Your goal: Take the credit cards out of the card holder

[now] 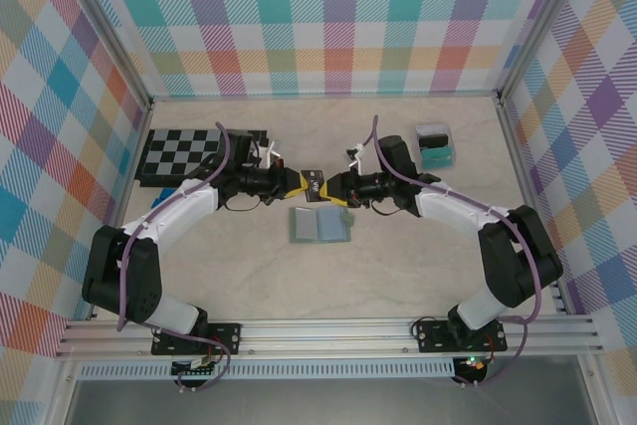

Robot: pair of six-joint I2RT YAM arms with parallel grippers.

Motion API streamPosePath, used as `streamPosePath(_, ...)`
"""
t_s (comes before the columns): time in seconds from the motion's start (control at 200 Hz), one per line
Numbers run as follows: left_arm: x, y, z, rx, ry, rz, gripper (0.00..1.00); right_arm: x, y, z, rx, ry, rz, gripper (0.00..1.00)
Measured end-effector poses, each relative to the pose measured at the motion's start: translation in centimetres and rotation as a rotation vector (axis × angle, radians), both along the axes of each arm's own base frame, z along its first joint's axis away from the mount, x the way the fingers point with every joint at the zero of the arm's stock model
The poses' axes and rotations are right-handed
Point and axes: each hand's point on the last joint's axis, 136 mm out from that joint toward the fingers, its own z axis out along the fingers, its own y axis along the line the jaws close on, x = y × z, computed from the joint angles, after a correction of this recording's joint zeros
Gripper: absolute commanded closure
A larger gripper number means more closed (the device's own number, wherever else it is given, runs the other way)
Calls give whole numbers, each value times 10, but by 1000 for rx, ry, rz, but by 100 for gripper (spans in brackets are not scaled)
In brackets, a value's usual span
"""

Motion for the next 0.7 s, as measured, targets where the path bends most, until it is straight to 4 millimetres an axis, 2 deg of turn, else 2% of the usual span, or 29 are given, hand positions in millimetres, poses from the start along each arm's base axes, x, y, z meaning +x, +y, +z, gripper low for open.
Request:
streamPosePath(0.255, 3, 0, 2, -9, -11, 7, 100, 2, 0, 3, 15, 16, -8, 80)
streamPosePath(0.375, 2, 1, 0, -5, -6, 12, 100, 2, -1, 2, 15, 31, -15, 96)
streamPosePath(0.405, 3, 2, -1, 2, -5, 17, 95, 2, -1, 3, 17, 37, -15, 100)
streamPosePath(0.535, 0, 10, -12, 63, 7, 40, 66, 3, 0, 6, 18, 47, -19, 100)
streamPosePath(0.7, -3, 35, -38, 245, 45, 118, 27, 13, -6, 4, -40, 74, -82, 100)
